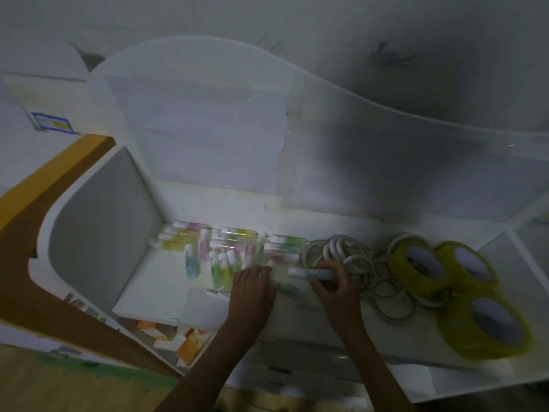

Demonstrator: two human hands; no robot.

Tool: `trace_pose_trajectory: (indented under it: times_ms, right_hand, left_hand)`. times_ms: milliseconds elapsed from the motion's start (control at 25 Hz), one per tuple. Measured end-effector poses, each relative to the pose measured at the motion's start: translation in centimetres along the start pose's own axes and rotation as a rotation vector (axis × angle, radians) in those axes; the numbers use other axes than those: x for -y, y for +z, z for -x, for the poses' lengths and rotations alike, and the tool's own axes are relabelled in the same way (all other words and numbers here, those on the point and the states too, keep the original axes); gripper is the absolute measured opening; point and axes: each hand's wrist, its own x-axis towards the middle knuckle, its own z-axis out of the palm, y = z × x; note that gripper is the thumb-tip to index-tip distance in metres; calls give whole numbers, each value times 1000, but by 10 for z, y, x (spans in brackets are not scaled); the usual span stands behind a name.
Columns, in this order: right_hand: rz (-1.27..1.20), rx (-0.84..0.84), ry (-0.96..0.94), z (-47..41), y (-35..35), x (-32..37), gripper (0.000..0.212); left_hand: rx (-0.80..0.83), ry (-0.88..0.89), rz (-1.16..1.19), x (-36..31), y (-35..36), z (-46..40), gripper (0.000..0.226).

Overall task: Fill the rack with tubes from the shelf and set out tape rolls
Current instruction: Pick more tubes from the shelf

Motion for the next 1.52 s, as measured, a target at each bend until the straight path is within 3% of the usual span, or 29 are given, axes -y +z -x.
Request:
trace_pose_trajectory:
  times_ms: [160, 560, 800, 1000, 1160, 1520]
  right_hand:
    - [60, 32, -27, 2, 2, -2, 36]
    - [-84, 175, 136, 13, 10, -18, 27]
    - [76, 78, 59, 3, 13, -17, 33]
    - [36, 93, 107, 7, 25, -16, 28]
    - [16, 126, 184, 5, 39, -19, 26]
    - [129, 70, 131, -2, 56, -11, 18]
  left_hand:
    - [4, -23, 39, 3, 3, -2, 23]
    - [-26, -50, 171, 6, -1, -3, 40]
    - [-123, -87, 298, 9, -26, 3, 53]
    - [-171, -104, 444, 20, -45, 21, 71]
    - [-193, -76, 477, 28, -54, 36, 70]
    - [-192, -14, 514, 48, -70, 30, 57]
